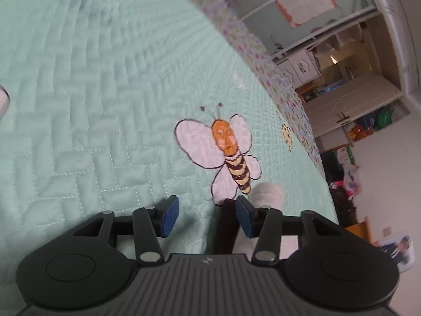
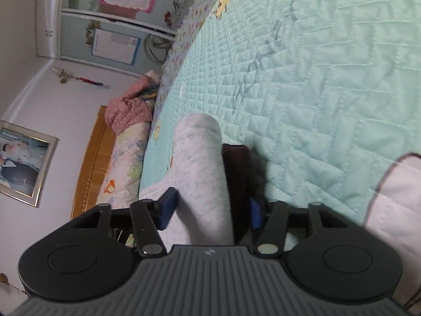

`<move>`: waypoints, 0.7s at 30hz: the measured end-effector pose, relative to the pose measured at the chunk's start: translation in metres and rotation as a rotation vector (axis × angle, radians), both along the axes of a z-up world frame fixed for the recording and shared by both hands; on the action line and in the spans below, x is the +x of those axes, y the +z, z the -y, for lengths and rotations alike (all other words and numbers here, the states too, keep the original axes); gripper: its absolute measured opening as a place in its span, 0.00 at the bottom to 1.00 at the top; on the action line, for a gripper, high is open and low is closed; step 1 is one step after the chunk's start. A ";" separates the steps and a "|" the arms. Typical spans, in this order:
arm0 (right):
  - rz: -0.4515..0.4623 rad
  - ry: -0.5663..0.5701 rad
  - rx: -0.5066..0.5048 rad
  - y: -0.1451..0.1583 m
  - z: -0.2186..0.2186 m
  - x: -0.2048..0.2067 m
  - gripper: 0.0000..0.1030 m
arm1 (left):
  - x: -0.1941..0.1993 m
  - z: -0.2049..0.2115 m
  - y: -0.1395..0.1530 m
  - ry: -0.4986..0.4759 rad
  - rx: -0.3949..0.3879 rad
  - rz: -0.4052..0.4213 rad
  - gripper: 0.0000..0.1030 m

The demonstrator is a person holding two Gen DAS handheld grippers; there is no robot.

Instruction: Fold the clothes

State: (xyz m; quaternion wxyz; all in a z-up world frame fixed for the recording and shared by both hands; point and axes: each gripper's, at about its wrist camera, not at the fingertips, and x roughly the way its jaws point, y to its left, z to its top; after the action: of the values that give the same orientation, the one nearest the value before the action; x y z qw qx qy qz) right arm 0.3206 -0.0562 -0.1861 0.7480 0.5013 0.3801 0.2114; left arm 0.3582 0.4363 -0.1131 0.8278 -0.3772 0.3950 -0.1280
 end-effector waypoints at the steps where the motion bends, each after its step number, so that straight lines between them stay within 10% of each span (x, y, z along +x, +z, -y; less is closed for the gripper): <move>1: 0.002 -0.008 0.006 -0.001 0.001 -0.003 0.51 | -0.004 0.002 0.005 -0.017 0.005 0.016 0.49; 15: 0.002 0.083 -0.004 -0.001 -0.001 0.009 0.54 | 0.033 0.023 -0.010 -0.087 -0.126 0.007 0.56; 21: 0.030 0.147 0.021 -0.004 0.001 0.016 0.54 | 0.040 0.027 -0.016 -0.152 -0.045 -0.039 0.60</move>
State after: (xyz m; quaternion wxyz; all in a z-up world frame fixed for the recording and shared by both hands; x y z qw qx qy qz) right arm 0.3362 -0.0568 -0.1899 0.7309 0.4765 0.4024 0.2772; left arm 0.3981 0.4093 -0.1288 0.7992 -0.3669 0.4356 -0.1921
